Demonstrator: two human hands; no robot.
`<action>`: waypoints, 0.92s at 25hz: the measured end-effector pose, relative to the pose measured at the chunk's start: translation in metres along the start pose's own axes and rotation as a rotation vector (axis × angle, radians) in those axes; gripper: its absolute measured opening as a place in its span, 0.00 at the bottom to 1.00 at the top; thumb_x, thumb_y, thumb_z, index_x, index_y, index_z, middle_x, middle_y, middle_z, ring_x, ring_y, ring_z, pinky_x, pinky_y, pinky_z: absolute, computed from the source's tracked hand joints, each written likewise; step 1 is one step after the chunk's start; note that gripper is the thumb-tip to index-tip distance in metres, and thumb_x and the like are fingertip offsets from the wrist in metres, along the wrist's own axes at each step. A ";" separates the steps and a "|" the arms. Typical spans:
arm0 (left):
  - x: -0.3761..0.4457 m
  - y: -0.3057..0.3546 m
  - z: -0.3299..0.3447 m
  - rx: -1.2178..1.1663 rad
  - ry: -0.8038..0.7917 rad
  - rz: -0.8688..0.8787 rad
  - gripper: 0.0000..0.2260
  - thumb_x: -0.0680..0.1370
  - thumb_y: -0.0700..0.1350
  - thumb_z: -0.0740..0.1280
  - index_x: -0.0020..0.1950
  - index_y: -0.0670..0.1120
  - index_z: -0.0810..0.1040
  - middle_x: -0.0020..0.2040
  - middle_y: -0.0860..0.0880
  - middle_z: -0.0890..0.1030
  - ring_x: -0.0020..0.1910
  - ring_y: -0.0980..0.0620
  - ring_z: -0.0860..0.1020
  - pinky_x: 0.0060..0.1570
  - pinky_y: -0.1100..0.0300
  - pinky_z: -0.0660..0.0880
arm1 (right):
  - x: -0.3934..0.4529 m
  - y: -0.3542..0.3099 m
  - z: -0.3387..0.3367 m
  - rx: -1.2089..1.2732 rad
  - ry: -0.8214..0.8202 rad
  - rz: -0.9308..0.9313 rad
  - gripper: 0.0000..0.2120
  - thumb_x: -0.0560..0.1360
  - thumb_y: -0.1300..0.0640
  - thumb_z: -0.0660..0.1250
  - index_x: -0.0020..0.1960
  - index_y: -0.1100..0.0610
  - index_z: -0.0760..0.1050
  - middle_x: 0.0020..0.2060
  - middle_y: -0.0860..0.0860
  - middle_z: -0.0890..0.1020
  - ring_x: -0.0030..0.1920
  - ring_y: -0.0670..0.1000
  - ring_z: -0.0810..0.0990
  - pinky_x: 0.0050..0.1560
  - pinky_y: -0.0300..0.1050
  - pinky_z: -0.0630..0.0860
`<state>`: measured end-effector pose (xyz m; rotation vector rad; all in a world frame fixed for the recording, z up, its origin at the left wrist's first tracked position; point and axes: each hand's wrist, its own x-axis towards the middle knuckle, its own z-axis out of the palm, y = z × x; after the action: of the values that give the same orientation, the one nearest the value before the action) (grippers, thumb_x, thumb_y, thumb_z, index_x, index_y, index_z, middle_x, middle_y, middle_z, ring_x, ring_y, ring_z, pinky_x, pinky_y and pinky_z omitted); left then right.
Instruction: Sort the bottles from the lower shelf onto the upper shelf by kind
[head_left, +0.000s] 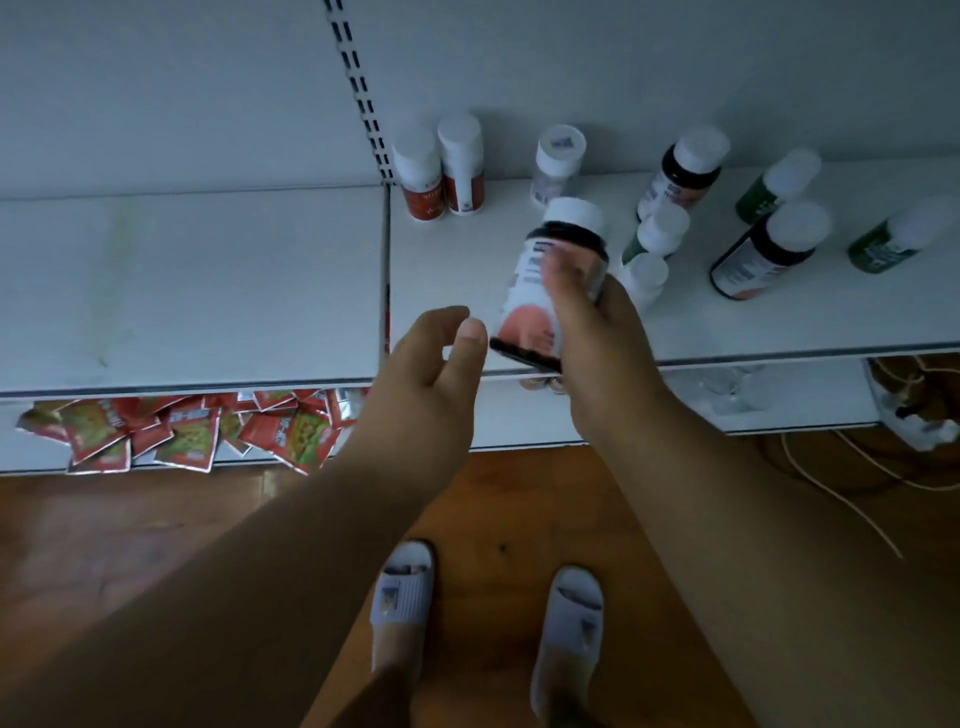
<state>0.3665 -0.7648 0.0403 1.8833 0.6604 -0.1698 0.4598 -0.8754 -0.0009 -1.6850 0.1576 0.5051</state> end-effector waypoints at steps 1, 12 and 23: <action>-0.022 0.017 -0.006 -0.057 -0.029 -0.024 0.27 0.73 0.68 0.48 0.68 0.60 0.68 0.65 0.58 0.74 0.61 0.57 0.74 0.54 0.63 0.70 | -0.028 -0.017 -0.009 0.049 -0.043 0.042 0.35 0.62 0.22 0.61 0.61 0.42 0.73 0.55 0.47 0.83 0.54 0.50 0.84 0.57 0.57 0.80; -0.224 0.206 -0.058 -0.048 -0.141 0.124 0.31 0.74 0.73 0.43 0.69 0.63 0.69 0.62 0.62 0.77 0.61 0.67 0.73 0.62 0.64 0.67 | -0.229 -0.227 -0.132 0.169 -0.217 -0.013 0.28 0.70 0.33 0.60 0.60 0.51 0.77 0.53 0.52 0.85 0.54 0.54 0.84 0.62 0.62 0.76; -0.151 0.248 -0.158 0.632 0.091 0.466 0.39 0.72 0.74 0.36 0.78 0.58 0.51 0.78 0.54 0.58 0.75 0.52 0.58 0.72 0.51 0.60 | -0.174 -0.346 -0.057 -0.077 -0.249 -0.346 0.38 0.59 0.27 0.72 0.61 0.47 0.74 0.53 0.47 0.84 0.54 0.49 0.83 0.57 0.59 0.80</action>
<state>0.3395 -0.7437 0.3693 2.6113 0.2126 0.0159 0.4504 -0.8975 0.3897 -1.6636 -0.3334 0.4578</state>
